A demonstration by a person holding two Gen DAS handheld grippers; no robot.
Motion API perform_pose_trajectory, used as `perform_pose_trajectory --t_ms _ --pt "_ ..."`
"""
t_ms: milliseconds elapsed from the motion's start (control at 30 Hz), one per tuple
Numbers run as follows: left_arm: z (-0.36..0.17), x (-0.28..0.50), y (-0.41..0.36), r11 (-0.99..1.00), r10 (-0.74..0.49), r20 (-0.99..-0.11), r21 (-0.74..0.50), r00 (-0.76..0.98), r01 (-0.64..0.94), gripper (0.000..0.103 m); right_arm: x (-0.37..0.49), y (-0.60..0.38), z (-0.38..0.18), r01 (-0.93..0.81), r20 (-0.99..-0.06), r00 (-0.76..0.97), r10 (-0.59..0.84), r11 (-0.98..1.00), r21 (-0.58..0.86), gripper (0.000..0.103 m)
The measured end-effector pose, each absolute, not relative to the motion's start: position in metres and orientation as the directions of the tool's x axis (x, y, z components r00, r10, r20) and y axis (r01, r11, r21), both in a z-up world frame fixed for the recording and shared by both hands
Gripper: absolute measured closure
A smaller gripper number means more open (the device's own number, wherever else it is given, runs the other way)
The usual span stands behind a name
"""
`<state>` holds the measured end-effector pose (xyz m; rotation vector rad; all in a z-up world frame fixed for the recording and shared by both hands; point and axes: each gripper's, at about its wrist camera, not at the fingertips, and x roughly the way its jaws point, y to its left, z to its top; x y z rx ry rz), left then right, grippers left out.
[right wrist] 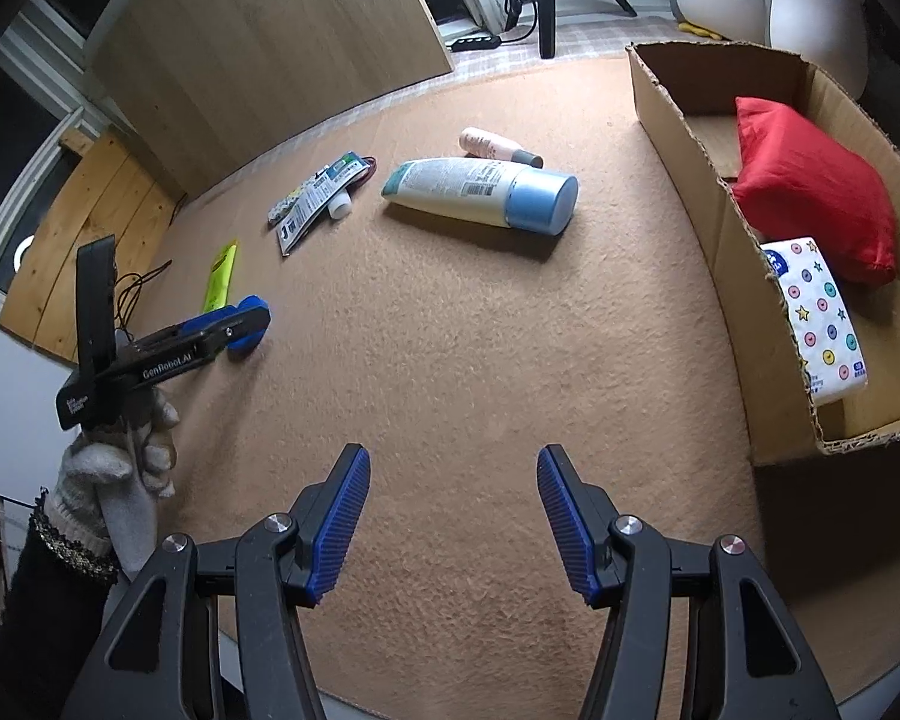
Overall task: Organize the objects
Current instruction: 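Move the left tool to the blue round tape measure and close on it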
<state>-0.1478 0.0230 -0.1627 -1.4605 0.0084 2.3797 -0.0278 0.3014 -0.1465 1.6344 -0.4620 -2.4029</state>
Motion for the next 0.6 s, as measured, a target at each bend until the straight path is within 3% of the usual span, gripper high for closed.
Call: perform_pose_trajectory --t_ms 267,467,600 --pt "-0.166 -0.14 0.038 -0.947 0.245 -0.87 -0.119 -0.427 -0.299 0.034 -0.028 0.302 -0.144 -0.003 -0.867 -0.372 -0.332 -0.933 0.359 0.049" --pt "-0.166 -0.136 0.049 -0.951 0.201 -0.869 -0.063 -0.451 -0.303 0.049 -0.026 0.302 -0.141 0.006 -0.867 -0.371 -0.332 -0.935 0.355 0.049" --pt "-0.166 -0.131 0.053 -0.951 0.191 -0.866 -0.046 -0.463 -0.306 0.049 -0.026 0.304 -0.141 0.003 -0.867 -0.372 -0.331 -0.935 0.355 0.049"
